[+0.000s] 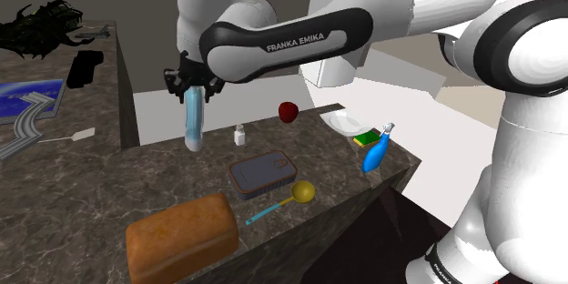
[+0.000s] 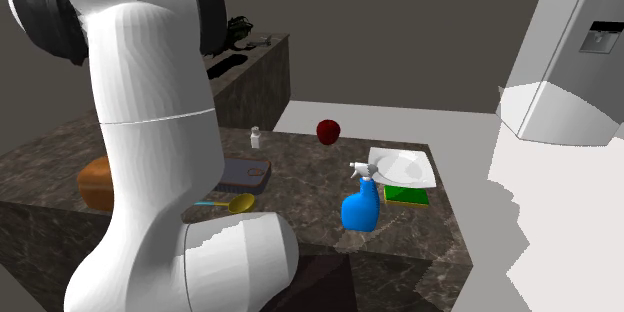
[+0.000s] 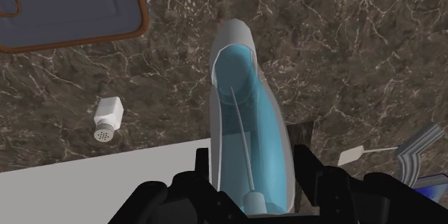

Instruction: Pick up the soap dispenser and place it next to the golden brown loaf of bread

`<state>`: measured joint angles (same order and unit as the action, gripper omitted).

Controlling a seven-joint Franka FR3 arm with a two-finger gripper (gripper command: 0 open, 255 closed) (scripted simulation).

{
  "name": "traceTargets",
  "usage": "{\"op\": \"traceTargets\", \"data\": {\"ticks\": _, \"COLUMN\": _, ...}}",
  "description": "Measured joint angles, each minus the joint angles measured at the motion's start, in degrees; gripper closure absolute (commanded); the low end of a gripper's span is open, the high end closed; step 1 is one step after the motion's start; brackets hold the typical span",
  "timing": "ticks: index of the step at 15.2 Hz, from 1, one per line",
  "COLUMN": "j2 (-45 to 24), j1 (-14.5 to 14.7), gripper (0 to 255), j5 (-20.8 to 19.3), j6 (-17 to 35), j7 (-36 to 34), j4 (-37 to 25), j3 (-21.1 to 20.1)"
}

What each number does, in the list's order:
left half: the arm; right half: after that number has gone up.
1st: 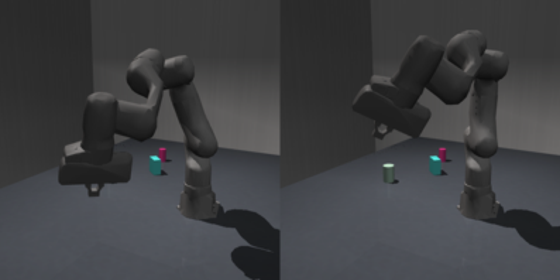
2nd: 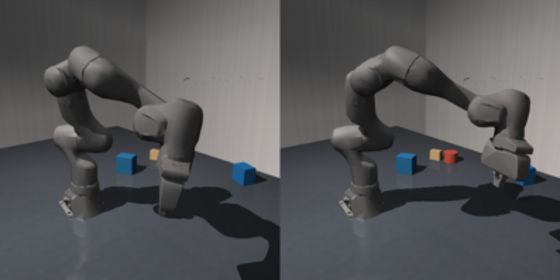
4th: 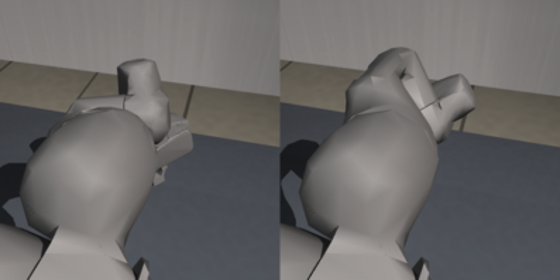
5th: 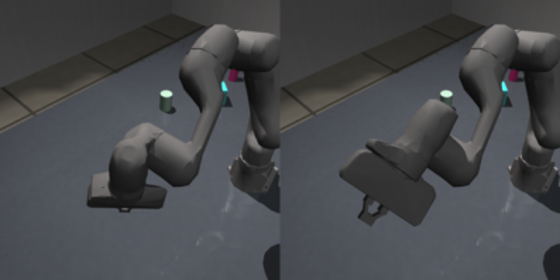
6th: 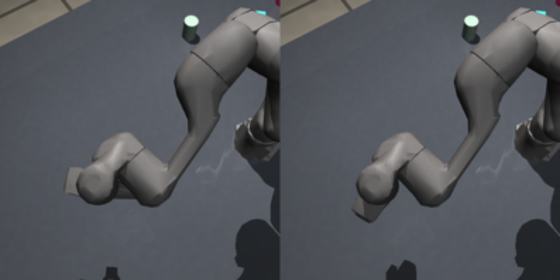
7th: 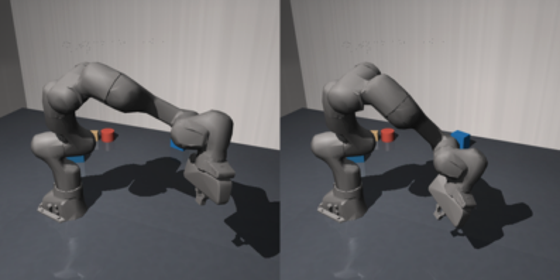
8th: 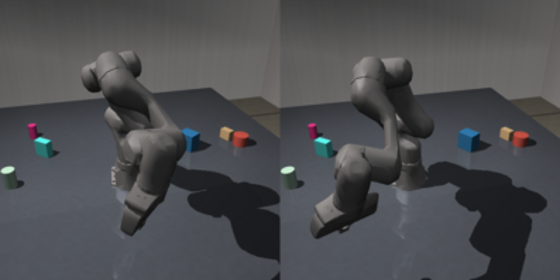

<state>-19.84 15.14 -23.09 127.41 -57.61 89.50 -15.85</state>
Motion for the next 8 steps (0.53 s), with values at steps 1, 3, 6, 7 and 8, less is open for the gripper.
{"op": "traceTargets", "data": {"ticks": 1, "j2": -0.18, "j1": 0.09, "gripper": 255, "j5": -0.24, "j6": 0.56, "j7": -0.35, "j4": 0.43, "j3": 0.06}}
{"op": "traceTargets", "data": {"ticks": 3, "j2": -0.71, "j1": 0.17, "gripper": 255, "j5": -0.74, "j6": 1.94, "j7": -0.98, "j4": 1.38, "j3": 0.24}}
{"op": "traceTargets", "data": {"ticks": 6, "j2": -0.92, "j1": 0.11, "gripper": 255, "j5": -1.28, "j6": 3.83, "j7": -1.69, "j4": 3.12, "j3": 0.47}}
{"op": "traceTargets", "data": {"ticks": 7, "j2": -1.25, "j1": 0.08, "gripper": 255, "j5": -1.52, "j6": 4.54, "j7": -1.9, "j4": 3.52, "j3": 0.6}}
{"op": "traceTargets", "data": {"ticks": 8, "j2": -1.3, "j1": 0.14, "gripper": 255, "j5": -1.79, "j6": 5.27, "j7": -2.3, "j4": 4.27, "j3": 0.68}}
